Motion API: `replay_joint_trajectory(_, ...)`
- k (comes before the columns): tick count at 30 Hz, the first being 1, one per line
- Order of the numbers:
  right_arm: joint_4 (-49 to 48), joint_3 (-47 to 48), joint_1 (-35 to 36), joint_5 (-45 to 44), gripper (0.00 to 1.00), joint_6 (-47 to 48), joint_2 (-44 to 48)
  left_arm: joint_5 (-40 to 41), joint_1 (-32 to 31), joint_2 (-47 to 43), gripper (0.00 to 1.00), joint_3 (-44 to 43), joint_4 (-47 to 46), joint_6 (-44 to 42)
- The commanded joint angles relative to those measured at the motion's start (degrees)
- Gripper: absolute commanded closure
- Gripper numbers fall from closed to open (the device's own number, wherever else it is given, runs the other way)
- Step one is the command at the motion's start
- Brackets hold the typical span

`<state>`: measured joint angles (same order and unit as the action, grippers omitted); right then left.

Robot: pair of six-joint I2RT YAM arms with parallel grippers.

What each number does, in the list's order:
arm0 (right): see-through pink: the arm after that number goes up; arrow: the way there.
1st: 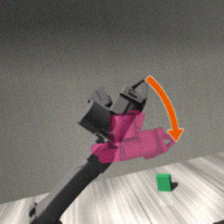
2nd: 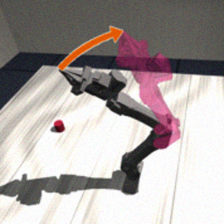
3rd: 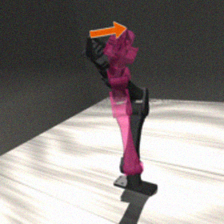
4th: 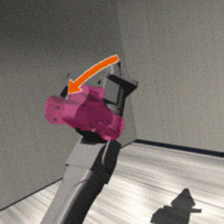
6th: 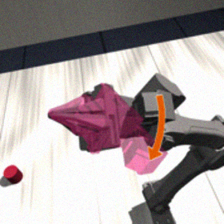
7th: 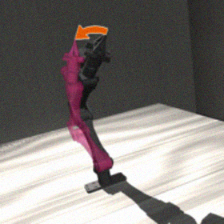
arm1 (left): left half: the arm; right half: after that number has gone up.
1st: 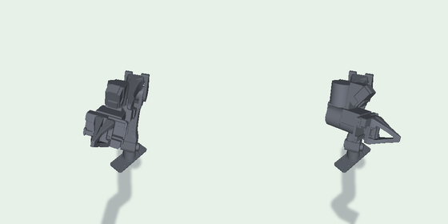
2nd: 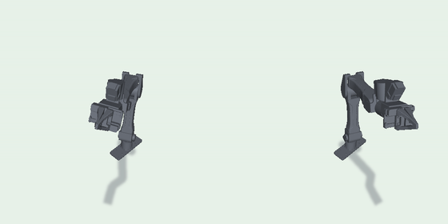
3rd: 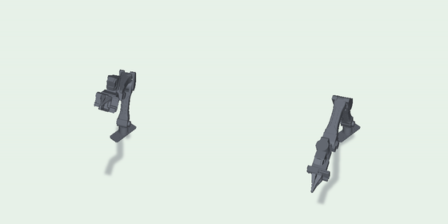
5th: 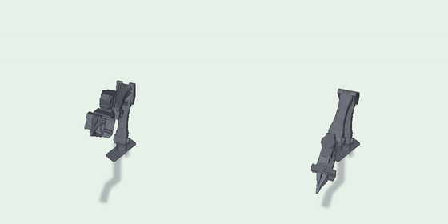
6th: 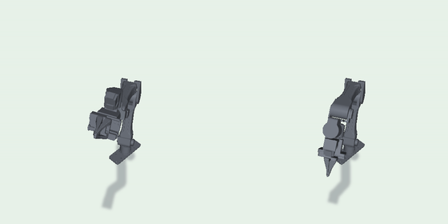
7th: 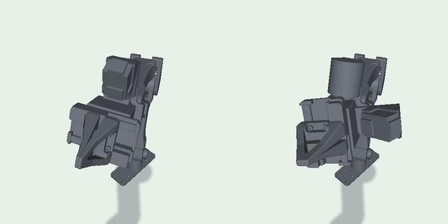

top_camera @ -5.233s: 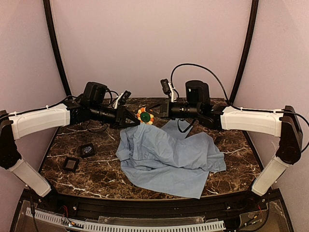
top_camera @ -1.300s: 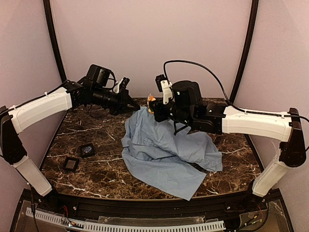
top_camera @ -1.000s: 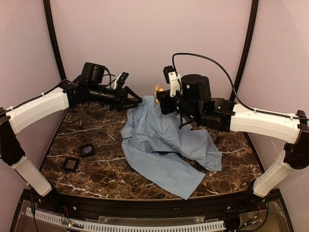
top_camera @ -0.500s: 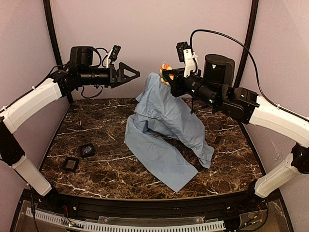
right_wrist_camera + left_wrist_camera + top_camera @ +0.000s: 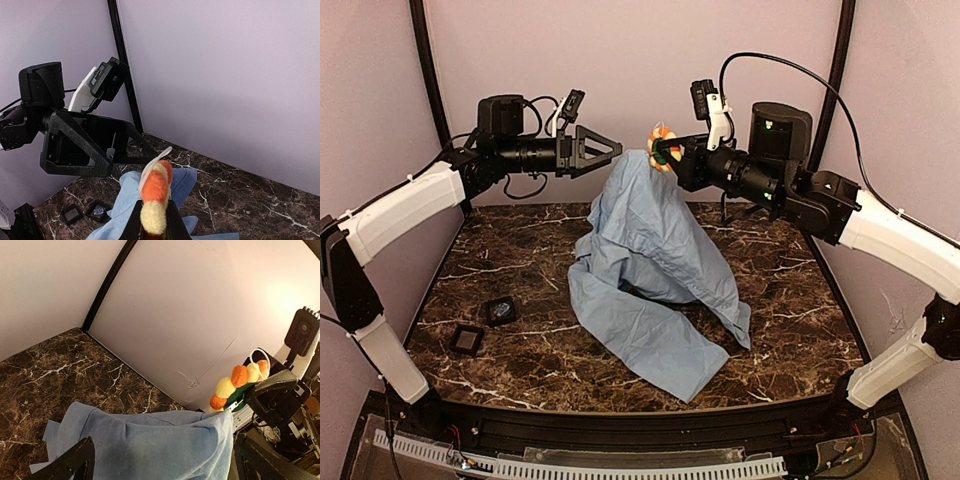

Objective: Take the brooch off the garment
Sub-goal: Pass from the right arm to the left

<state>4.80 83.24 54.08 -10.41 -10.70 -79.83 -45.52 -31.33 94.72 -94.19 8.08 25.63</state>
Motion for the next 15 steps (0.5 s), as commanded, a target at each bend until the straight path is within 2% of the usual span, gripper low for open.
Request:
replay_joint_trajectory(1,-3.20,1.40,-1.46,2.88,1.00,-2.12,-0.54,-4.75,-1.58,-0.51,0.01,1.43,-2.50,1.60)
replay_joint_trajectory(6,-2.24,1.31,-1.85,1.65,1.00,-0.89,-0.65,-5.51,-2.88,0.47,0.04,2.32,-0.75,1.52)
replay_joint_trajectory(8,-1.84,1.39,-1.82,1.14,1.00,-0.14,-0.72,-5.72,-3.31,0.82,0.11,2.50,-0.56,1.90)
replay_joint_trajectory(10,-1.40,1.57,-1.82,0.85,1.00,0.39,-0.84,-5.95,-3.79,1.25,0.24,2.45,-0.29,2.38)
replay_joint_trajectory(12,-0.93,1.79,-1.80,0.48,1.00,0.93,-1.05,-5.76,-4.28,1.44,0.43,2.51,0.24,2.46)
replay_joint_trajectory(14,-0.35,1.98,-1.87,0.25,1.00,1.51,-1.32,-5.03,-4.49,1.40,0.56,2.64,0.69,2.37)
replay_joint_trajectory(15,0.01,2.08,-1.88,0.22,1.00,1.70,-1.37,-4.85,-4.58,1.33,0.59,2.71,0.79,2.35)
